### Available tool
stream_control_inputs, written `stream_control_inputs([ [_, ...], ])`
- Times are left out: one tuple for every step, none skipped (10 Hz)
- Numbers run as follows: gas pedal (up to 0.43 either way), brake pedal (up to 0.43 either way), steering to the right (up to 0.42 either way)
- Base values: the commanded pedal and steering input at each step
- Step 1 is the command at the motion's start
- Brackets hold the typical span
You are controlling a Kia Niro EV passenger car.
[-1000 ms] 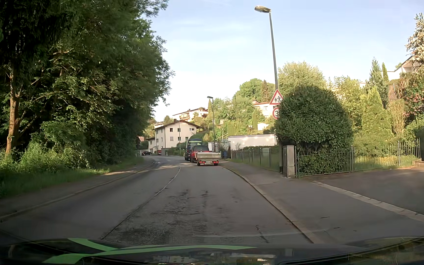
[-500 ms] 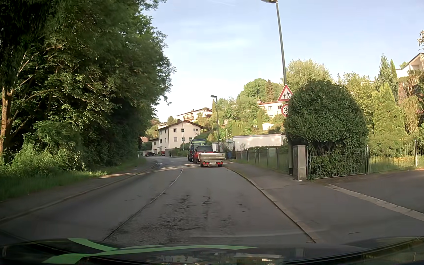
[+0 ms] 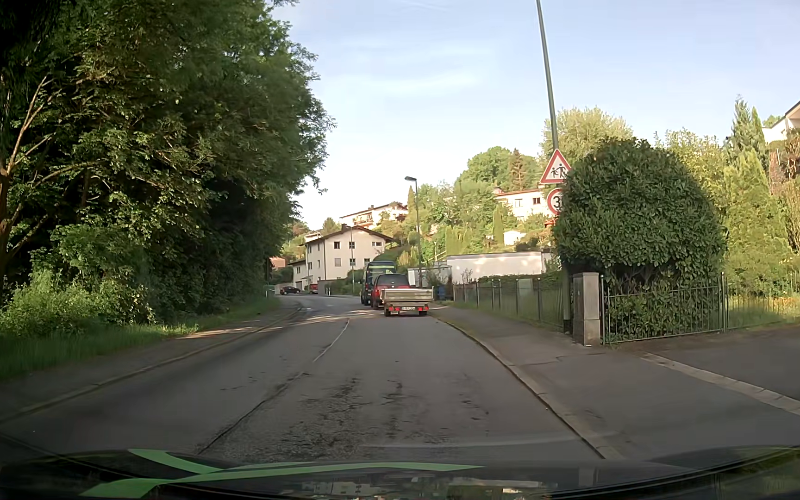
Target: Follow the waypoints while adhering to traffic rules and regulations
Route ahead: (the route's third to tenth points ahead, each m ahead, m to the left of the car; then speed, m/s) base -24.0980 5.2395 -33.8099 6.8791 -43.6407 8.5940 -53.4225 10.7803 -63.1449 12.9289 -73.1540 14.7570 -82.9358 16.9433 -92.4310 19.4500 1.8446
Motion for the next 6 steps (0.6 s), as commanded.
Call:
stream_control_inputs([
  [0.0, 0.183, -0.04],
  [0.0, 0.201, -0.022],
  [0.0, 0.232, -0.009],
  [0.0, 0.238, -0.002],
  [0.0, 0.244, 0.002],
  [0.0, 0.244, 0.004],
])
